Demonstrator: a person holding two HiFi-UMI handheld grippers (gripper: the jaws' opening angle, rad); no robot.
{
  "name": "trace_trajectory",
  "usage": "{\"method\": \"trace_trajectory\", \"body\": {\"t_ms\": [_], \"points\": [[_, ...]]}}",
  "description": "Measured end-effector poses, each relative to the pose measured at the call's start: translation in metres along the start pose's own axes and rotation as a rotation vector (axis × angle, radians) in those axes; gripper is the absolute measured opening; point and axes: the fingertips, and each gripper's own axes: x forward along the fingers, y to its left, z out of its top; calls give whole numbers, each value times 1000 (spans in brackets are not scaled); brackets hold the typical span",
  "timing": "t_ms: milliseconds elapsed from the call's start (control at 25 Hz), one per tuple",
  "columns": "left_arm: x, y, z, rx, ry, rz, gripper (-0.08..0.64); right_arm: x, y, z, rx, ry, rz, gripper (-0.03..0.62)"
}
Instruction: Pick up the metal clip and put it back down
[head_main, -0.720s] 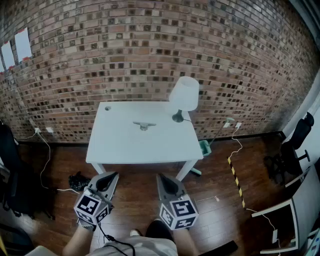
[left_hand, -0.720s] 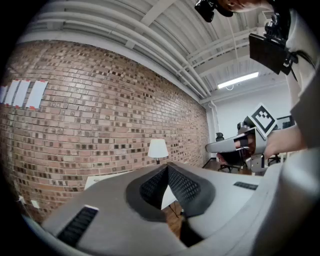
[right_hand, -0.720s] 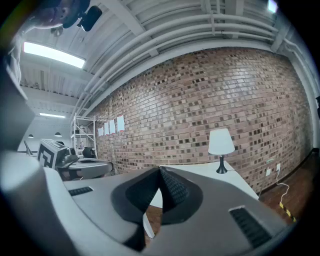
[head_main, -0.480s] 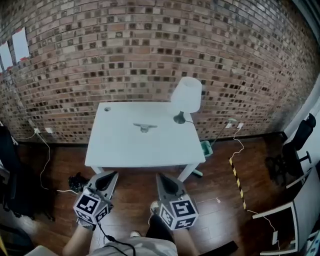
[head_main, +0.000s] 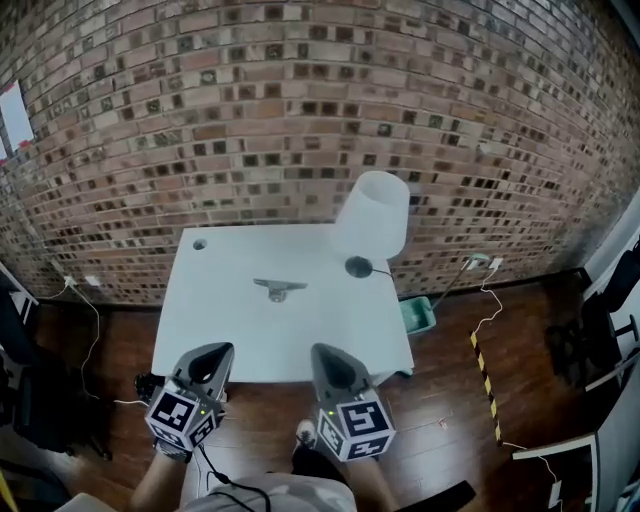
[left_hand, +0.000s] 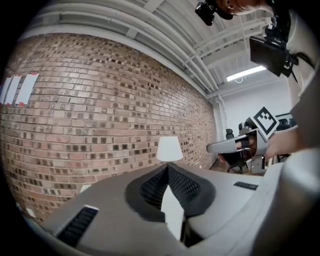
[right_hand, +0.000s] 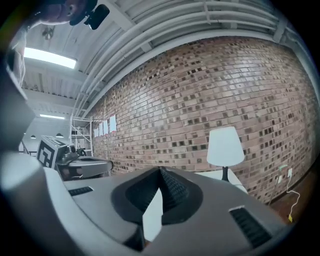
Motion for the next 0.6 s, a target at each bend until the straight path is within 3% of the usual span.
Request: {"method": "trace_trajectory", "body": {"t_ms": [280,600], "points": [[76,29,20,22,0,56,8,62,-76,35,-38,-9,26,-17],[107,61,18,25,22,79,8,108,-94,35,-32,21,34,-17]]}}
